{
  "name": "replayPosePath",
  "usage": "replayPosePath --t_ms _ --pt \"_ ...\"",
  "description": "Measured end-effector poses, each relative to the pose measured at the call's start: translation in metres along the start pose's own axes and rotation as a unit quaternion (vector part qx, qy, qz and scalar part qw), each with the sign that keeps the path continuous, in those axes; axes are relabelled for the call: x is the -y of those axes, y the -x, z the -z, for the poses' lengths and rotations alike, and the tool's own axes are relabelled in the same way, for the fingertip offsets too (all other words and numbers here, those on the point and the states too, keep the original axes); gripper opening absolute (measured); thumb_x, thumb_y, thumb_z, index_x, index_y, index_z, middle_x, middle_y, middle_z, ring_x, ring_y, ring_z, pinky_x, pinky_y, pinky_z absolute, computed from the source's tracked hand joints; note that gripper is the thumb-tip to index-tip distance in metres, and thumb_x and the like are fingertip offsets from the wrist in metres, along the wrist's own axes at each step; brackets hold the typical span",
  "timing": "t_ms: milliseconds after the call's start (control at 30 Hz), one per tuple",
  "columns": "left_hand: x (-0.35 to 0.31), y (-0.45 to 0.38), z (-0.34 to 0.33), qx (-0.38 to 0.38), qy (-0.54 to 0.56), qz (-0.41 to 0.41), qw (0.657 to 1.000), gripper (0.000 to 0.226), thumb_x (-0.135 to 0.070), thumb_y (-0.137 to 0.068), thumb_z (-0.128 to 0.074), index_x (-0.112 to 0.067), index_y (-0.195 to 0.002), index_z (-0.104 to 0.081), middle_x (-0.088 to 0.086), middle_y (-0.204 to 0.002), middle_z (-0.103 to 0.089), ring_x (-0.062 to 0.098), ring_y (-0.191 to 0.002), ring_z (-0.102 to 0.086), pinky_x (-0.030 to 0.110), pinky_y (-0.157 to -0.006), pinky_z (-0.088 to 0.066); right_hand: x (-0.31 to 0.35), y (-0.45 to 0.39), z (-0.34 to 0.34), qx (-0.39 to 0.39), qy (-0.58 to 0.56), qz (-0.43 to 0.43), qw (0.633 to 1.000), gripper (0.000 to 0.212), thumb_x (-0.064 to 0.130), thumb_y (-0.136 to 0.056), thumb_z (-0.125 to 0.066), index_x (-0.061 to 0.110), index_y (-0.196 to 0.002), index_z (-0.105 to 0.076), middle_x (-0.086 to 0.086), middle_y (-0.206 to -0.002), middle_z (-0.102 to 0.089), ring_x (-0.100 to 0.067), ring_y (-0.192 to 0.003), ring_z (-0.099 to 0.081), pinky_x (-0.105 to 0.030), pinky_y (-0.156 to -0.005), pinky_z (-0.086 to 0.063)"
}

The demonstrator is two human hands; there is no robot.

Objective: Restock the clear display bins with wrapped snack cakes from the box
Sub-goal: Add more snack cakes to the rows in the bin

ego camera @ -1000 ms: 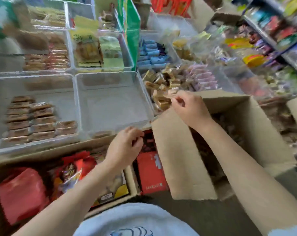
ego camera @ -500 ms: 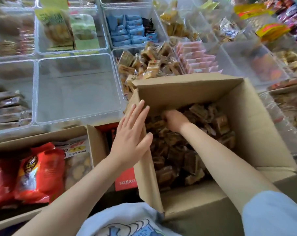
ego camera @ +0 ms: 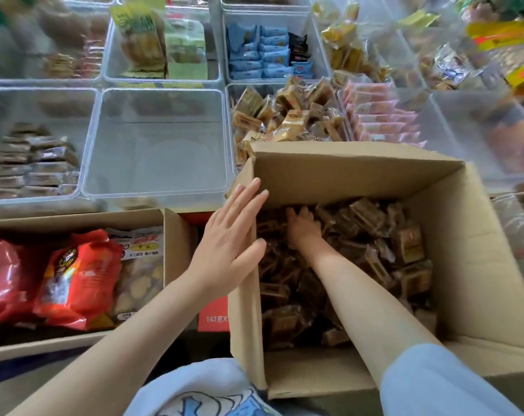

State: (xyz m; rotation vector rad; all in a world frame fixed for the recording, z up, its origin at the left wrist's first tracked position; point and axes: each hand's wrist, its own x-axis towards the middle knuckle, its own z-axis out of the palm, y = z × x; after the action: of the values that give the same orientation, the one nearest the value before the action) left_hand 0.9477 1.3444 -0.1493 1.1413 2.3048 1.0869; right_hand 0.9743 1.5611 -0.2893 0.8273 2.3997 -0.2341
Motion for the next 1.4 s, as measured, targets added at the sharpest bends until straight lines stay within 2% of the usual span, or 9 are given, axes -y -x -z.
replayPosePath --t_ms 333,567,667,733,867,967,1067,1233,1400 --pt "0.0 -0.001 0.0 0.013 0.016 0.008 1.0 0.067 -0.041 -0.093 -0.039 -0.038 -0.158 -0.025 -0.027 -0.165 -0.003 0.0 -0.153 0.004 0.051 -0.125 -0.01 -0.009 0.008 0.002 -0.064 -0.041 0.02 0.997 0.061 0.013 -0.092 -0.063 0.014 -0.145 -0.033 -0.016 -0.143 -0.042 -0.036 -0.129 -0.045 -0.047 -0.105 -0.042" --pt "0.001 -0.001 0.003 0.021 0.012 -0.002 1.0 0.067 -0.033 -0.094 -0.045 -0.038 -0.158 -0.023 -0.029 -0.164 -0.001 -0.003 -0.152 0.004 0.039 -0.121 -0.006 -0.019 0.018 0.023 0.029 -0.048 0.001 0.998 0.061 0.035 -0.088 -0.071 0.01 -0.14 -0.05 -0.019 -0.149 -0.034 -0.034 -0.127 -0.047 -0.044 -0.107 -0.045" --pt "0.002 -0.001 0.003 0.026 0.017 0.001 1.0 0.066 -0.036 -0.095 -0.044 -0.041 -0.158 -0.021 -0.03 -0.164 0.0 -0.003 -0.152 0.005 0.044 -0.124 -0.008 -0.034 0.038 0.057 0.09 -0.17 -0.001 0.981 0.066 0.047 -0.082 -0.072 0.011 -0.134 -0.055 -0.011 -0.135 -0.054 -0.026 -0.113 -0.058 -0.04 -0.097 -0.053" --pt "0.001 -0.001 0.005 0.032 0.019 -0.001 0.999 0.067 -0.039 -0.095 -0.043 -0.041 -0.158 -0.02 -0.03 -0.164 0.001 -0.003 -0.152 0.006 0.048 -0.125 -0.009 -0.045 0.059 0.084 0.154 -0.338 0.024 0.928 0.053 0.041 -0.086 -0.072 0.011 -0.128 -0.06 -0.009 -0.121 -0.066 -0.022 -0.103 -0.066 -0.036 -0.091 -0.057" --pt "0.002 -0.003 0.017 0.063 0.073 0.008 0.995 0.064 -0.046 -0.096 -0.047 -0.046 -0.156 -0.023 -0.035 -0.162 -0.005 -0.008 -0.15 0.003 0.047 -0.125 -0.012 -0.053 0.118 0.126 0.223 -0.611 0.172 0.74 0.045 0.029 -0.099 -0.054 0.007 -0.138 -0.053 -0.019 -0.128 -0.064 -0.031 -0.112 -0.065 -0.041 -0.101 -0.052" --pt "-0.002 -0.006 0.044 0.041 0.247 0.059 0.966 0.057 -0.048 -0.096 -0.058 -0.043 -0.15 -0.039 -0.023 -0.153 -0.041 0.0 -0.142 -0.036 0.043 -0.118 -0.035 -0.032 0.15 0.145 0.244 -0.675 0.237 0.654 0.045 0.025 -0.102 -0.038 0.005 -0.141 -0.05 -0.022 -0.124 -0.062 -0.032 -0.107 -0.063 -0.039 -0.094 -0.053" --pt "-0.007 -0.007 0.079 -0.024 0.345 0.088 0.934 0.061 -0.047 -0.087 -0.064 -0.027 -0.142 -0.051 -0.01 -0.121 -0.07 0.003 -0.113 -0.063 0.026 -0.096 -0.052 0.008 0.168 0.158 0.246 -0.66 0.259 0.661 0.05 0.025 -0.103 -0.028 0.0 -0.142 -0.047 -0.027 -0.119 -0.06 -0.037 -0.102 -0.059 -0.042 -0.09 -0.05" --pt "0.022 -0.002 0.132 -0.087 0.388 0.147 0.906 0.036 -0.039 -0.082 -0.08 -0.023 -0.112 -0.07 -0.005 -0.094 -0.078 0.007 -0.083 -0.071 0.032 -0.077 -0.056 0.091 0.17 0.164 0.228 -0.588 0.252 0.734 0.049 0.027 -0.108 -0.021 0.001 -0.136 -0.052 -0.028 -0.119 -0.065 -0.042 -0.102 -0.065 -0.042 -0.082 -0.054" --pt "0.088 0.013 0.176 -0.148 0.287 0.156 0.933 0.026 -0.023 -0.089 -0.076 -0.022 -0.115 -0.07 -0.006 -0.087 -0.076 -0.001 -0.078 -0.069 0.02 -0.075 -0.055 0.173 0.149 0.155 0.13 -0.499 0.238 0.823 0.032 0.032 -0.103 -0.052 0.013 -0.128 -0.057 -0.008 -0.114 -0.072 -0.027 -0.101 -0.072 -0.043 -0.085 -0.059"
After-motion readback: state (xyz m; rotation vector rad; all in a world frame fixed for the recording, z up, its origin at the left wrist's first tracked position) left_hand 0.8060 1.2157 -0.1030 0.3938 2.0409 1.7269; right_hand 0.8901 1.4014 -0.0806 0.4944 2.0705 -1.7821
